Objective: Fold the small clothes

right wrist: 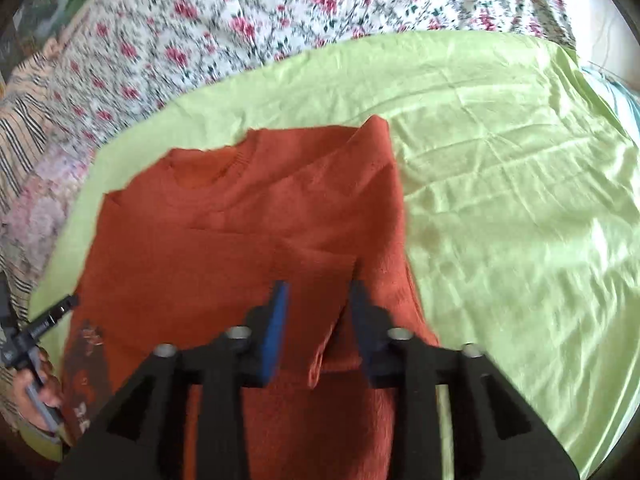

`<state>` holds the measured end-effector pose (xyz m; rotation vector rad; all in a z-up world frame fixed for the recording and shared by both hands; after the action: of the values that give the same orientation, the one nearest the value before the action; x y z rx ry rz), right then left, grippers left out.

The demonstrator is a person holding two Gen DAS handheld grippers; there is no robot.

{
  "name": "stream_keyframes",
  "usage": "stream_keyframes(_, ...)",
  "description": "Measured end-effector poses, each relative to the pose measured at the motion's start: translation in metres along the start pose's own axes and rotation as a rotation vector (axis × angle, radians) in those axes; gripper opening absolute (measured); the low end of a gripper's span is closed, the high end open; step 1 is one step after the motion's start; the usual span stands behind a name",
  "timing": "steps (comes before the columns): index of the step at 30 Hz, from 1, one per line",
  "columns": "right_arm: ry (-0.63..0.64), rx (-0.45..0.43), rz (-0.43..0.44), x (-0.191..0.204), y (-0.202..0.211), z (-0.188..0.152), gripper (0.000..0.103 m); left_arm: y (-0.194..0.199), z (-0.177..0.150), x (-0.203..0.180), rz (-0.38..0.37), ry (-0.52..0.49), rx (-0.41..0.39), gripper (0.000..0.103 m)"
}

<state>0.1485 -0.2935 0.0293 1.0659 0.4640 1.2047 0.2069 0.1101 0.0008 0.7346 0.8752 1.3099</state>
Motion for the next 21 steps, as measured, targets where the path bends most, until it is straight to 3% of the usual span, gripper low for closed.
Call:
stream_keyframes(4, 0.004, -0.027, 0.074, 0.004, 0.028, -0.025, 0.041, 0.033, -0.044, 0.019, -0.010, 0.018, -0.001, 0.048)
stream_keyframes(6, 0.009, -0.030, 0.125, 0.005, 0.040, -0.042, 0.041, 0.047, -0.069, 0.028, -0.030, 0.013, 0.007, 0.057)
stream_keyframes(11, 0.085, -0.038, 0.206, 0.015, 0.065, -0.093, 0.042, 0.061, -0.112, 0.051, -0.071, 0.007, 0.050, 0.062)
stream_keyframes(16, 0.124, -0.024, 0.260, 0.009, 0.081, -0.140, 0.046, 0.065, -0.148, 0.064, -0.141, 0.032, 0.096, 0.062)
stream_keyframes(21, 0.093, 0.001, 0.333, -0.005, 0.092, -0.179, 0.046, 0.075, -0.174, 0.050, -0.236, -0.024, 0.114, 0.060)
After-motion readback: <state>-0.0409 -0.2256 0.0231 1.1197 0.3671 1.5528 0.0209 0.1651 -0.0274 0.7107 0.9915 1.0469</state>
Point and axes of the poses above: each gripper's, at about its wrist camera, not at the fingertips, and y roughly against the way its jaws point, x to its left, z to its top, the point moved 4 cm from there along -y, roughly the way its jaws point, and after that the axes turned 7 degrees about x, right-handed, at the moved point
